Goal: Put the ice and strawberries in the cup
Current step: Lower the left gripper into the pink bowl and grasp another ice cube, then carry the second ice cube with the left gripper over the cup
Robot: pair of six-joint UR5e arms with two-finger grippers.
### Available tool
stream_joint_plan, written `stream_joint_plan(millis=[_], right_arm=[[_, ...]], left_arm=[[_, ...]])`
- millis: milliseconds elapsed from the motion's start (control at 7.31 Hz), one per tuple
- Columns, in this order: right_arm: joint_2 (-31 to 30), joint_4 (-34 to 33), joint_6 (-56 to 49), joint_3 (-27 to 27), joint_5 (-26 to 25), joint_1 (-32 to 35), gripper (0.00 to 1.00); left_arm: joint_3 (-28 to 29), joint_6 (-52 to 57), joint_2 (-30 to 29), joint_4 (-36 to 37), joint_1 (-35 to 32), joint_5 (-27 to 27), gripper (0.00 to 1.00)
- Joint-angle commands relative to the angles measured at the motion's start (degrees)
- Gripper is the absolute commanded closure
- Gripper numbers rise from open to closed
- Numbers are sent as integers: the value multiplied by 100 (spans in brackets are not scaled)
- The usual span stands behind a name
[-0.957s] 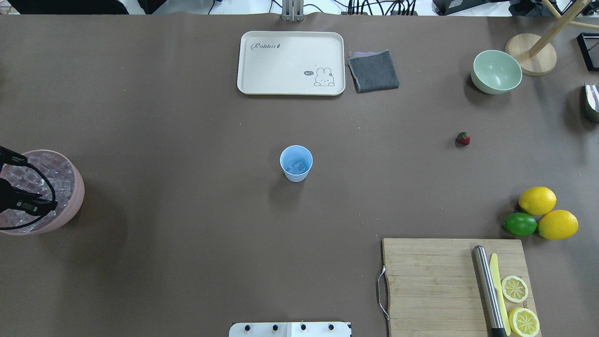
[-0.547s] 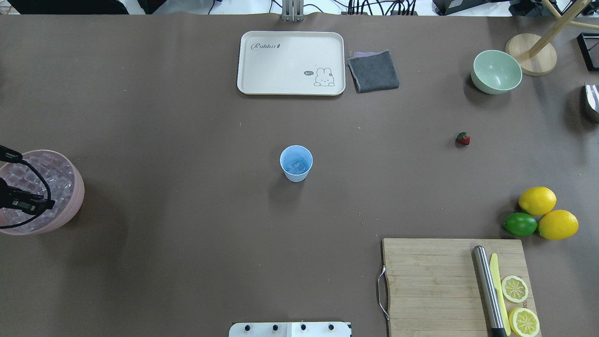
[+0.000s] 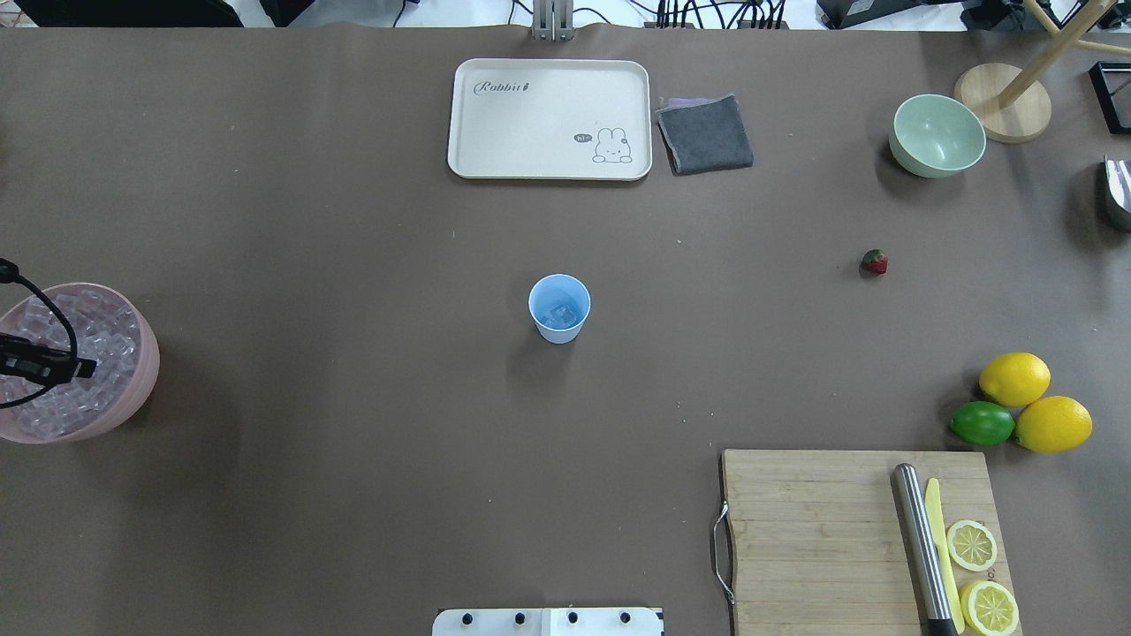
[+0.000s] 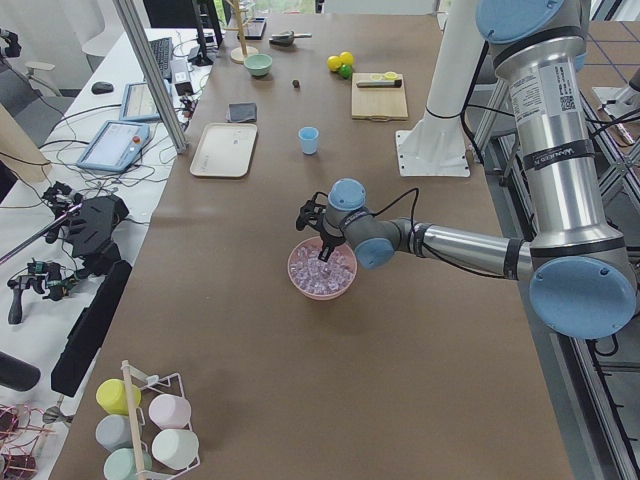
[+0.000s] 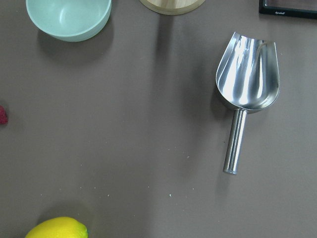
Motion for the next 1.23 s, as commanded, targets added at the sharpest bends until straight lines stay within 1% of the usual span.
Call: stream_joint_plan(millis=[0, 273, 547, 684, 820, 957, 1094], right_arm=[[0, 0, 3, 0, 0, 0, 0], [0, 0, 3, 0, 9, 0, 0], [-9, 0, -5, 0, 9, 0, 0], [-9, 0, 3, 0, 9, 0, 0], [-18, 0, -5, 0, 9, 0, 0], [-9, 0, -5, 0, 9, 0, 0], [-9, 0, 3, 0, 9, 0, 0]], left_arm=[[-15, -137, -517, 39, -806, -861, 100], [3, -2158, -1578, 40, -721, -855, 100], [46, -3148, -2258, 57, -135, -741, 100], [47, -3806, -2679, 223, 260, -236, 100], [47, -4186, -3170, 703, 777, 413, 100], [55, -4512, -3819, 1491, 1383, 1255, 100], [151, -4785, -4434, 2143, 1876, 1968, 100]])
